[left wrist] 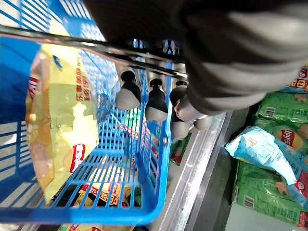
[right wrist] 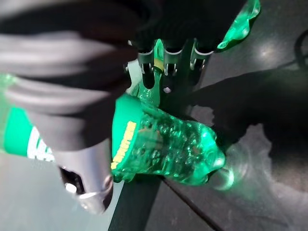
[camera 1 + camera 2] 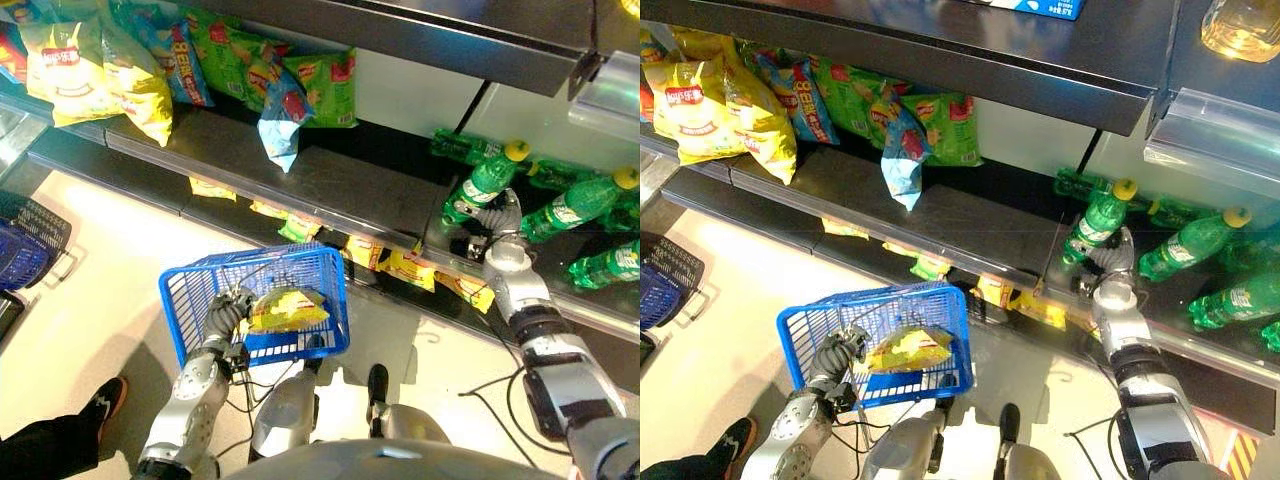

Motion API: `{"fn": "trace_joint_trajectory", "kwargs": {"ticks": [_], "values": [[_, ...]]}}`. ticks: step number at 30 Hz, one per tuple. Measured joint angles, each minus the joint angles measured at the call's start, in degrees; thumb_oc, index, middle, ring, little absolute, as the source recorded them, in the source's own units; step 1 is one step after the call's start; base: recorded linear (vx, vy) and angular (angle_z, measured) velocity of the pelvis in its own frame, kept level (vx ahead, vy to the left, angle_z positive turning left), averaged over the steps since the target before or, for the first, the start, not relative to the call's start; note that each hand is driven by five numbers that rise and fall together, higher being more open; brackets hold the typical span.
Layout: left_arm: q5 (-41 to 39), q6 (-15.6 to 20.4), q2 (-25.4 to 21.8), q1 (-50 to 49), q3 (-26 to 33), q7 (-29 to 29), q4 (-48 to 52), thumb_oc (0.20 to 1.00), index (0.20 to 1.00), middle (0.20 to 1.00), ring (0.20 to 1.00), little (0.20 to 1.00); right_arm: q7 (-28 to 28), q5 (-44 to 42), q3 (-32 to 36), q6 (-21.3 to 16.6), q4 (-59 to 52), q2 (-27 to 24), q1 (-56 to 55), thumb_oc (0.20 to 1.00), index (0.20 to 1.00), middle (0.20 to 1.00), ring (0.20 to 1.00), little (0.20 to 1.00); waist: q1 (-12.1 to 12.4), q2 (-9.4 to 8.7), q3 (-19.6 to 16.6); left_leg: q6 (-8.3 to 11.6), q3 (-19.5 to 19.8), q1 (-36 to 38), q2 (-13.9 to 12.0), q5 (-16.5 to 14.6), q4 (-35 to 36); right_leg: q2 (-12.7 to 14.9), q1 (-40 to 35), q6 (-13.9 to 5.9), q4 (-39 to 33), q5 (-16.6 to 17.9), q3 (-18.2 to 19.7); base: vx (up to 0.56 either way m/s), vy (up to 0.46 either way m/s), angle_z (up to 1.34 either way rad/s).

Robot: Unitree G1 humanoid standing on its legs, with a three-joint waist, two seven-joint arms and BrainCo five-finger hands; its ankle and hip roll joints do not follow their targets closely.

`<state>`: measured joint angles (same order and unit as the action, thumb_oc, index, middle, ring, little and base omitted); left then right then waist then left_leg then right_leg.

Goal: Pick up the snacks into the basket

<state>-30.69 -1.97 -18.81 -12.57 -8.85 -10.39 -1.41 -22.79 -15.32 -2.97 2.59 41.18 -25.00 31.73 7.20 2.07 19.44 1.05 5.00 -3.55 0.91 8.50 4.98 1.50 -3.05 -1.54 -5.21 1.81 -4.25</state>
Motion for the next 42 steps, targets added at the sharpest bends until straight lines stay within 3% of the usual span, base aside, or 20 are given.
{"fn": "trace_joint_trajectory", "kwargs": {"ticks": [4,17,18,19,28,42], "values": [[-0.1,0.1,-0.1,0.1,-0.1,0.0,0.8,0.2,0.2,0.2,0.2,0.2,0.0,-1.2,0.0,0.0,0.9,-0.1,1.9,1.0,1.0,1.0,1.0,1.0,0.2,0.14,0.1,-0.23,0.1,-1.1,0.1,0.2,0.0,0.0,1.0,0.13,0.0,0.1,-0.1,-0.01,0.003,0.01],[-0.9,0.5,-0.3,0.3,-1.9,0.2,1.1,0.2,0.2,0.2,0.2,0.2,-0.4,-4.7,-0.1,-0.5,7.3,-3.1,10.4,1.0,1.0,1.0,1.0,1.0,2.4,3.4,3.1,-0.57,1.7,-3.8,0.6,0.6,0.0,0.3,2.9,0.04,0.0,0.0,-2.2,-0.03,0.006,0.07],[-1.3,0.5,-0.4,0.2,-2.0,0.2,1.1,0.2,0.2,0.2,0.2,0.2,-0.4,-4.9,0.0,-0.7,7.3,-3.1,10.6,0.46,0.46,0.46,0.46,0.46,2.5,3.44,3.1,-0.59,1.7,-3.9,0.7,0.6,0.0,0.3,3.1,0.03,0.0,0.0,-2.2,-0.04,0.003,0.08],[-1.8,0.6,-0.5,0.3,-2.2,0.3,1.1,0.2,0.2,0.2,0.2,0.2,-0.5,-6.2,0.3,-1.4,7.4,-3.2,11.2,0.2,0.2,0.2,0.2,0.2,2.5,3.55,3.3,-0.61,2.0,-4.2,0.8,0.7,0.0,0.4,3.3,-0.01,0.0,0.0,-2.4,-0.02,0.006,0.06],[-2.7,1.7,-1.5,0.9,-2.9,1.7,1.2,0.2,0.2,0.2,0.2,0.2,-0.3,-11.3,2.4,-4.2,9.2,-5.0,14.1,0.2,0.2,0.2,0.2,0.2,3.3,5.29,4.3,-0.74,3.7,-5.8,1.4,1.1,0.0,0.8,4.2,-0.33,0.0,-0.2,-4.3,0.0,0.009,0.11],[-2.7,1.7,-1.8,4.1,-3.7,1.8,1.2,0.2,0.2,0.2,0.2,0.2,-0.4,-10.3,2.3,-3.9,5.7,-2.5,10.0,0.2,0.2,0.2,0.2,0.2,3.1,5.5,4.3,-0.79,3.8,-3.9,1.5,1.1,0.0,0.9,2.3,-0.58,0.0,-0.4,-4.3,0.01,0.004,0.01]]}}
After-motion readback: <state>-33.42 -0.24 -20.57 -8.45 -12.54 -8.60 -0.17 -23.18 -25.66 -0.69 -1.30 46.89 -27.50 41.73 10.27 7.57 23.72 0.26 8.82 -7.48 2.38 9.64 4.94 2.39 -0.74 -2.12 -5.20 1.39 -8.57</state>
